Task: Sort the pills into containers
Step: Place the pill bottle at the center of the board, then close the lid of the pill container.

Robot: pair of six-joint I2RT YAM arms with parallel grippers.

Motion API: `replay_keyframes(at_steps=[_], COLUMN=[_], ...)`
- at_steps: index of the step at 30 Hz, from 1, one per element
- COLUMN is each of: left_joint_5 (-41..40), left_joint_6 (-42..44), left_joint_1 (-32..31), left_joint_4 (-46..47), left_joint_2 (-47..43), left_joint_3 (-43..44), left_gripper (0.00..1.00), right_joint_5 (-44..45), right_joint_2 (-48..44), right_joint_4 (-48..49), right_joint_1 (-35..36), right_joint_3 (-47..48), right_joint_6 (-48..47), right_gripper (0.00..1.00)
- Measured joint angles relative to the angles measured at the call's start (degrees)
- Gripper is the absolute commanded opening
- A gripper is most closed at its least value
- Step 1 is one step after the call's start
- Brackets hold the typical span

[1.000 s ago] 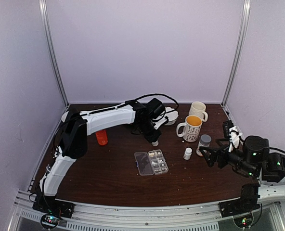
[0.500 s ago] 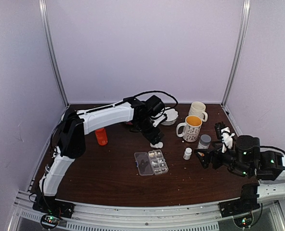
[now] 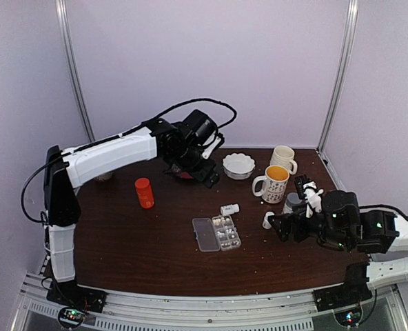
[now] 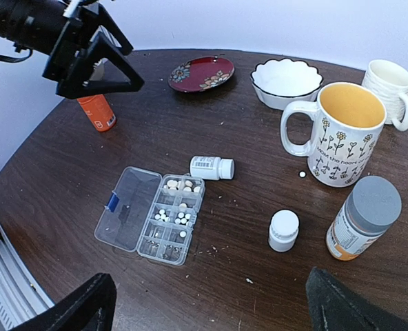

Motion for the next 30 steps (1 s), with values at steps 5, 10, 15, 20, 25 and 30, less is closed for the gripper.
replay_keyframes(at_steps=[5, 10, 15, 20, 25, 30], left_joint_5=[-2.8, -2.58, 0.55, 4.2, 7.04, 8.98], left_joint_6=[-3.15, -6.82, -11.17, -15.72, -18.86, -21.57], left_joint_1=[0.0, 0.0, 0.0, 0.0, 0.0, 0.0], left_joint_4=[5.68, 11.91, 15.63, 19.52, 22.36, 26.64], left_joint_2=[-10.93, -22.34, -29.64, -32.39, -32.46, -31.69], left_joint_3=[-12.83, -25.62, -36.26, -47.67, -55.17, -58.99], left_gripper=[0.98, 0.87, 0.66, 0.5, 0.4, 0.26], right_joint_5=[-0.42, -3.72, -9.68, -14.27, -17.09, -19.32], right_joint_2=[3.3, 6.45, 15.34, 24.28, 32.22, 40.81], right_joint_4=[-0.74, 1.75, 4.31, 6.01, 8.83, 10.51], right_joint_1=[-0.09, -1.11, -3.15, -4.04, -5.22, -5.79], right_joint_3=[3.19, 3.45, 3.76, 6.38, 10.05, 14.75], right_joint_6=[2.6, 4.13, 5.68, 7.45, 9.35, 11.23], right_gripper=[1.0, 0.95, 0.89, 0.9, 0.94, 0.86])
